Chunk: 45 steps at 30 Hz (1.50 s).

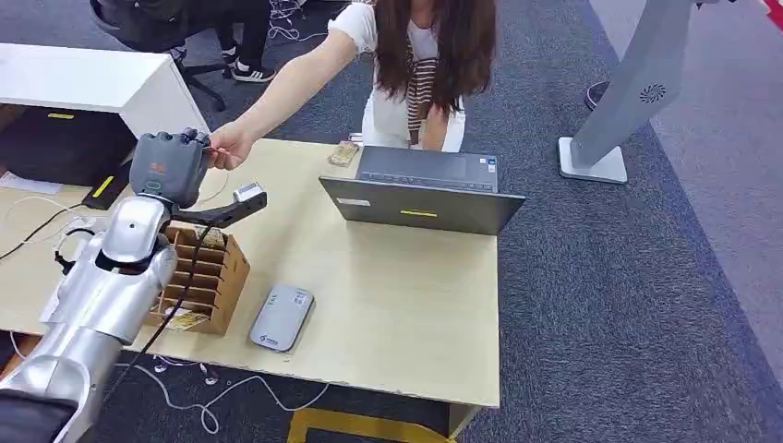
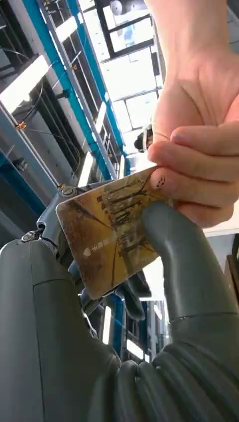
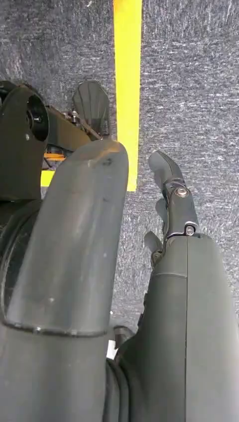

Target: Pass the card to the sensor for recognition and then transmit it.

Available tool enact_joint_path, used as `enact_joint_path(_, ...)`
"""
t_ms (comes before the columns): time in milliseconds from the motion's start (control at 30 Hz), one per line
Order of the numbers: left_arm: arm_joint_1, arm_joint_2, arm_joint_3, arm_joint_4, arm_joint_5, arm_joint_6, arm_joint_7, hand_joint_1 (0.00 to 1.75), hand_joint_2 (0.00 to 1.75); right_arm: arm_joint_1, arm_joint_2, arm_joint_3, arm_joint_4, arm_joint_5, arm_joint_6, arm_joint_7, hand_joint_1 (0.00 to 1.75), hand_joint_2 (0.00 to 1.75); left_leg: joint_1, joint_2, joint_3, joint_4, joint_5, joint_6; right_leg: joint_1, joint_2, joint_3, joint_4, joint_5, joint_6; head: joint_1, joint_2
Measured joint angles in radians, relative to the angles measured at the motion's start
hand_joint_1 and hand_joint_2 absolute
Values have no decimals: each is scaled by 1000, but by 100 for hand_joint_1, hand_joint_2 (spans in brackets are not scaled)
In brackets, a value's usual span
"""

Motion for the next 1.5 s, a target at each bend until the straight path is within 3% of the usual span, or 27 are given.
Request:
enact_joint_path(33, 0, 0, 0, 0, -2, -1, 2, 0, 175, 0, 0, 0, 0, 2, -1, 0, 0, 0, 0, 0, 0, 0, 0, 0, 0, 0, 0, 0, 0, 0, 0, 0)
enact_joint_path(567, 1, -2, 0, 0, -14, 16, 29, 0, 175, -1, 0, 0, 0, 11, -5, 4, 0, 0, 0, 0, 0, 0, 0, 0, 0, 0, 0, 0, 0, 0, 0, 0)
enact_joint_path(733, 26, -2, 0, -35, -13, 50, 27, 0, 175, -1, 0, 0, 0, 10, -12, 3, 0, 0, 0, 0, 0, 0, 0, 0, 0, 0, 0, 0, 0, 0, 0, 0)
enact_joint_path(900, 181, -5, -1, -213, -5, 104, 14, 0, 175, 3, 0, -8, 0, -16, -20, -15, 0, 0, -1, 2, 0, 0, -1, 0, -1, 2, 0, 0, 0, 0, 0, 0)
enact_joint_path(1067, 441, -2, -4, -466, -44, 173, 20, 0, 175, 16, 2, -30, 2, -36, -35, -27, 0, 0, -1, 5, -1, 0, -3, 2, -1, 5, -2, -1, -2, 1, 0, 0)
enact_joint_path(1233, 596, 14, -4, -620, -56, 195, 21, 0, 175, 19, 3, -48, 3, -41, -37, -29, 0, 0, -1, 5, -3, 0, -4, 2, -1, 4, -3, -1, -2, 2, 0, 0)
enact_joint_path(1333, 656, 24, -4, -671, -45, 175, 21, 0, 175, 19, 3, -55, 3, -41, -37, -34, 0, 0, -1, 4, -3, -1, -3, 2, 0, 4, -3, -1, -2, 2, 0, 0)
enact_joint_path(1500, 734, 40, -1, -703, 14, 23, 33, 0, 175, 20, 4, -71, 3, -42, -40, -42, 0, 0, -1, 4, -3, -1, -3, 2, 0, 4, -3, -1, -1, 2, 0, 0)
